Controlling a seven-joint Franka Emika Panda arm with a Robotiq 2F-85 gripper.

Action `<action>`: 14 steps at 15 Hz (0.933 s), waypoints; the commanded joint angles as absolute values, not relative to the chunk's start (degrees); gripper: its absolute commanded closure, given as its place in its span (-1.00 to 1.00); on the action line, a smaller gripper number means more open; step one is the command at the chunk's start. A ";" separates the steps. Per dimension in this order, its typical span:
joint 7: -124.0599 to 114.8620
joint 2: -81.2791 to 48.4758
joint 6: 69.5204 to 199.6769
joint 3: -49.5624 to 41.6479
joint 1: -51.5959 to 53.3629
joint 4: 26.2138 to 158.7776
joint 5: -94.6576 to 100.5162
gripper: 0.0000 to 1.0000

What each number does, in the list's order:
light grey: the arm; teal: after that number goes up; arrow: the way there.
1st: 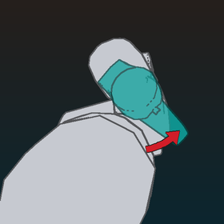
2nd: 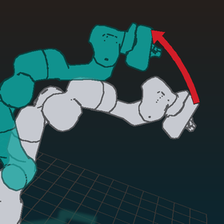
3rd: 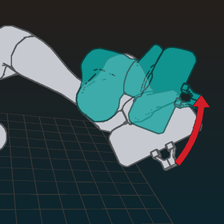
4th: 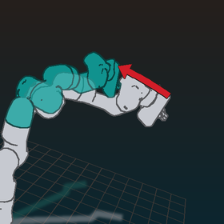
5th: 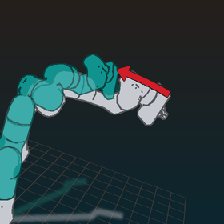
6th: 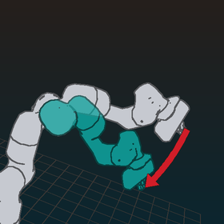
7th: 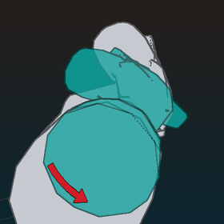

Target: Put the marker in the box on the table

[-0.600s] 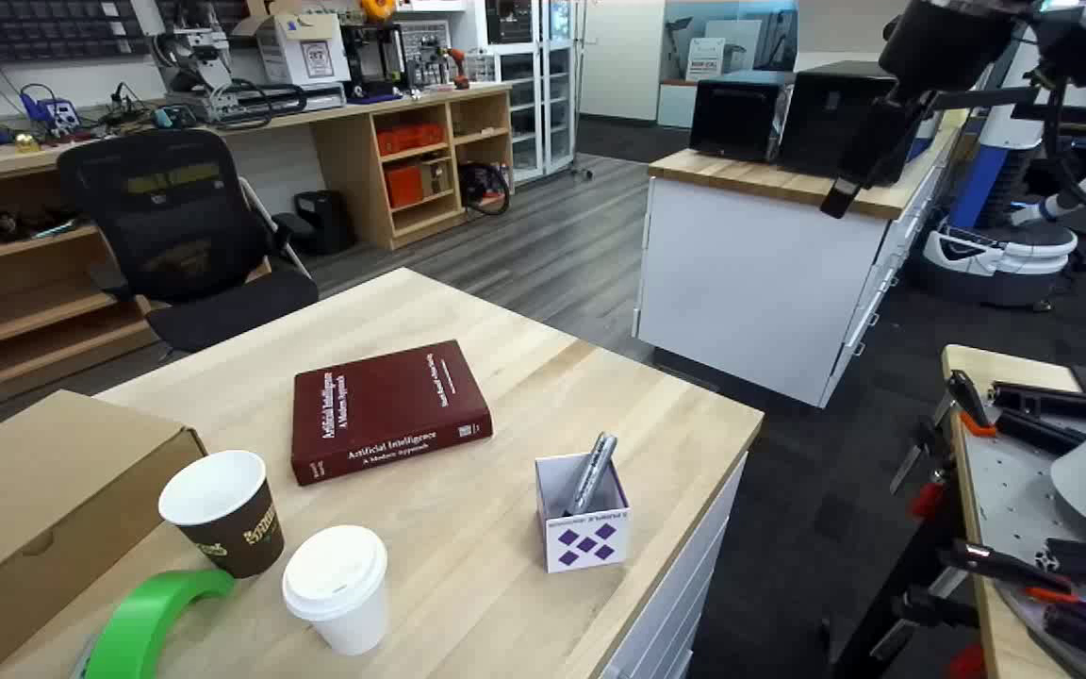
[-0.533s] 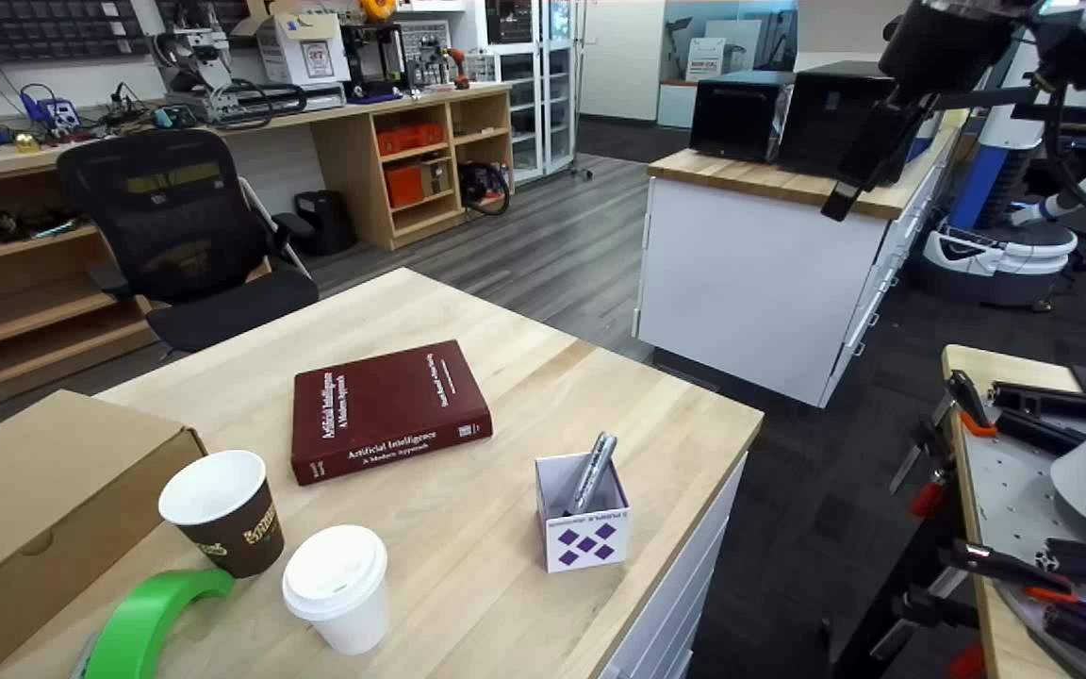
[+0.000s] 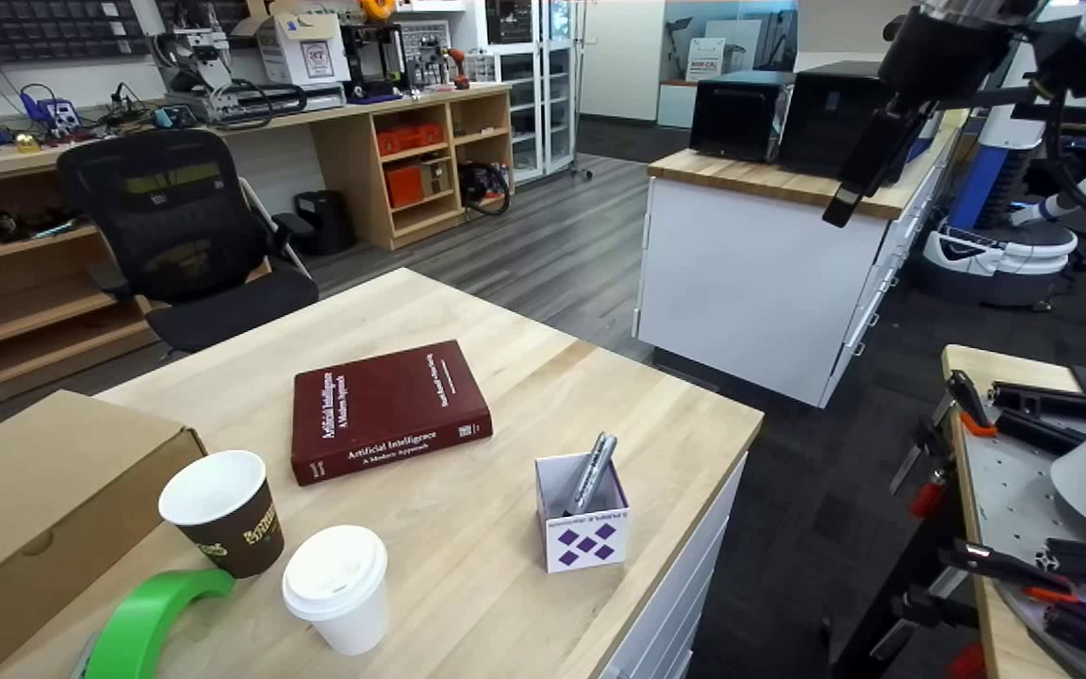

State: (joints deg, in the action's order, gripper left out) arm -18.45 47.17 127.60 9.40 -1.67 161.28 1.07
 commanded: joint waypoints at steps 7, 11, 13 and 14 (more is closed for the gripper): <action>-17.94 47.07 127.51 9.33 -1.62 160.79 1.25 -1.00; -15.38 46.79 127.56 8.04 0.04 160.44 0.07 -1.00; -13.77 46.72 127.55 7.49 0.81 160.38 -0.36 -1.00; -12.81 46.69 127.56 7.07 1.38 160.37 -0.77 -1.00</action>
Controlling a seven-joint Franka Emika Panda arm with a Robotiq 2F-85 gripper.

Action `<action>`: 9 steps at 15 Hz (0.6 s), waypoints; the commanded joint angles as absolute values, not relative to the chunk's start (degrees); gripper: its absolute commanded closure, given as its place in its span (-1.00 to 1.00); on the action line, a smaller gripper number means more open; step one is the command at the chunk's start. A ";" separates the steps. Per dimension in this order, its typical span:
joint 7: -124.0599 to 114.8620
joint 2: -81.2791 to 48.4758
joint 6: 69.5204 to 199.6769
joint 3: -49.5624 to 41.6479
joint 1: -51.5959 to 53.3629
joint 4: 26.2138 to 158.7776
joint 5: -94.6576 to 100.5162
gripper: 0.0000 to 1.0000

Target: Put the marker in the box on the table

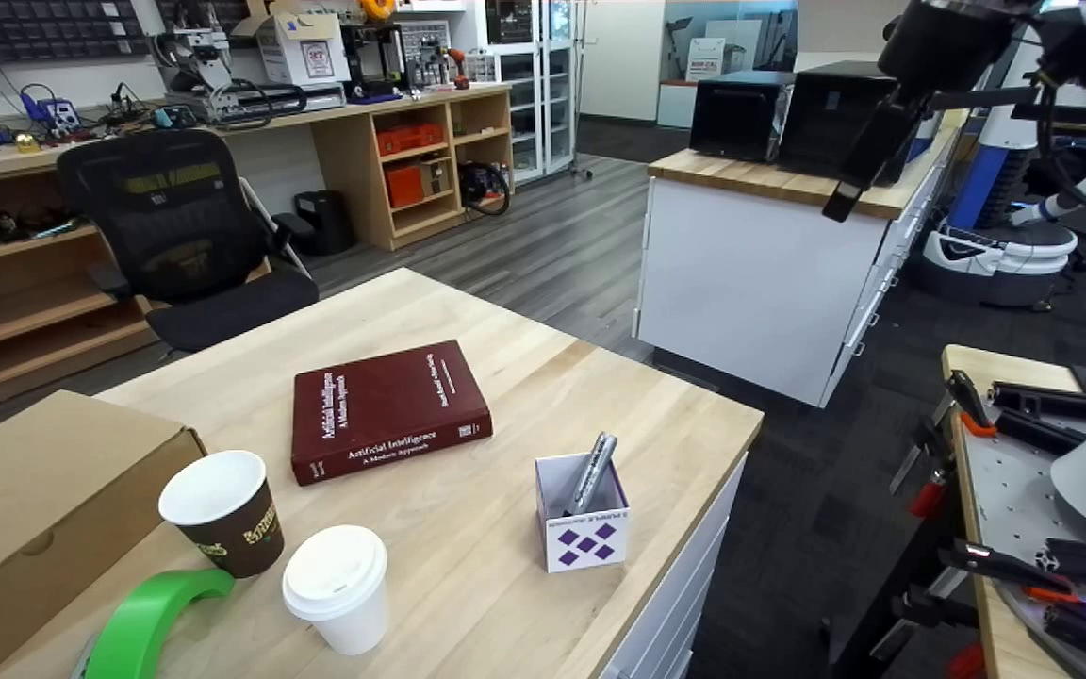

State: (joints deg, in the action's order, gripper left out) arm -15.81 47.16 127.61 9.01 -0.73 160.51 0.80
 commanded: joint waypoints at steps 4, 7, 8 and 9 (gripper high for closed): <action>-8.98 46.68 127.34 5.66 3.19 160.35 -2.11 -1.00; -6.01 46.73 126.76 4.98 3.89 160.35 -1.72 -1.00; -5.22 46.76 126.50 4.88 3.90 160.35 -1.33 -1.00; -4.36 46.77 126.26 4.75 3.96 160.35 -1.11 -1.00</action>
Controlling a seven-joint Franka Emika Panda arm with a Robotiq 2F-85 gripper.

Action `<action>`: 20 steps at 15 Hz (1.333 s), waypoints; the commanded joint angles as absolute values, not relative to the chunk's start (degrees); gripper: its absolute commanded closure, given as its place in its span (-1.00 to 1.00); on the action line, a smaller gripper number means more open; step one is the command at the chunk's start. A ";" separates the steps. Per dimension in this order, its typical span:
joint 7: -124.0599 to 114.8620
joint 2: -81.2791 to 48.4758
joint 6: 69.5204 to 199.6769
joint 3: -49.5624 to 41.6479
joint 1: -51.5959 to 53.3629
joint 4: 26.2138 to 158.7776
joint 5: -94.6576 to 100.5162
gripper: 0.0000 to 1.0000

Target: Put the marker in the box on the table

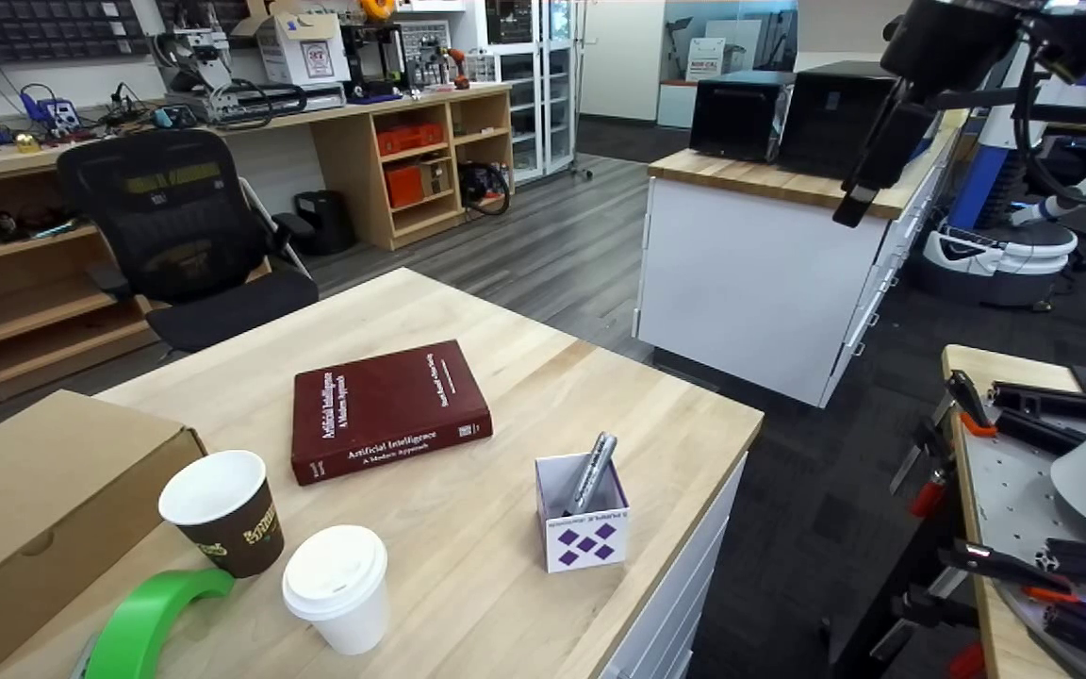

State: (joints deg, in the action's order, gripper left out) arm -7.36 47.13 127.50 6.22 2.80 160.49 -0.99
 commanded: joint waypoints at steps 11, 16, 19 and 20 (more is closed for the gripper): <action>-3.13 47.08 125.92 5.61 3.26 160.31 -0.35 -1.00; -3.13 47.08 125.92 5.61 3.26 160.30 -0.35 -1.00; -3.13 47.08 125.92 5.61 3.26 160.30 -0.35 -1.00; -3.04 47.06 126.09 5.56 3.34 160.30 -0.41 -1.00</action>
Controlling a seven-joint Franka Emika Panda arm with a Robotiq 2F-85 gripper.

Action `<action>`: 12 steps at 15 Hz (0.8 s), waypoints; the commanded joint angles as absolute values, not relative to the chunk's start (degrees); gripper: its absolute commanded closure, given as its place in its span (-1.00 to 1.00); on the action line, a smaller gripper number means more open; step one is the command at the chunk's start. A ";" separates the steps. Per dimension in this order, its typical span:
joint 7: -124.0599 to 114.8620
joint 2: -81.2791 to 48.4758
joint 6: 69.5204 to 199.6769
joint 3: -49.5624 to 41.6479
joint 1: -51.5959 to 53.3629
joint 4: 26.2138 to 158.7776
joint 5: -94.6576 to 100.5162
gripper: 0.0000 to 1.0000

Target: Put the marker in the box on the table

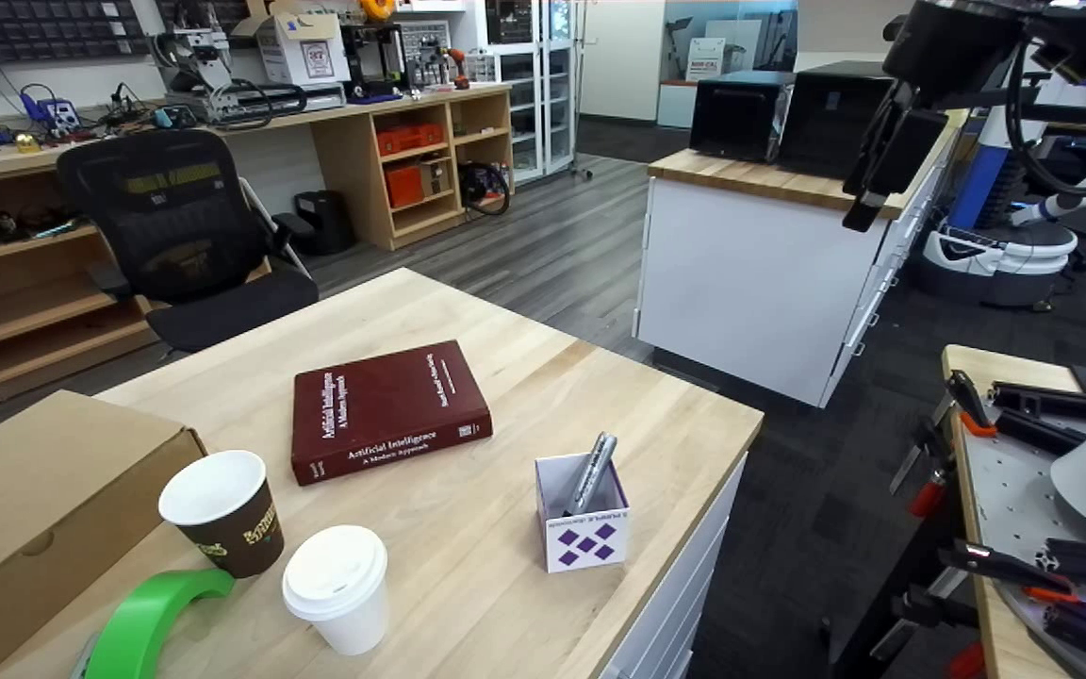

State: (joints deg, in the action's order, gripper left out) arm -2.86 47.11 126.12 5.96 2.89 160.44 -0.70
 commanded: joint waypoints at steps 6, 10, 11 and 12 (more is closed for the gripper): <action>-2.85 47.02 125.33 5.50 3.40 160.11 -0.40 -1.00; -2.86 46.95 124.16 5.45 3.45 159.92 -0.51 -1.00; -2.85 46.94 123.89 5.45 3.44 159.90 -0.47 -1.00; -2.83 46.93 123.58 5.46 3.43 159.87 -0.43 -1.00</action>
State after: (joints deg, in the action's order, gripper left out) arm -2.86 47.11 125.37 5.96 2.89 160.32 -0.70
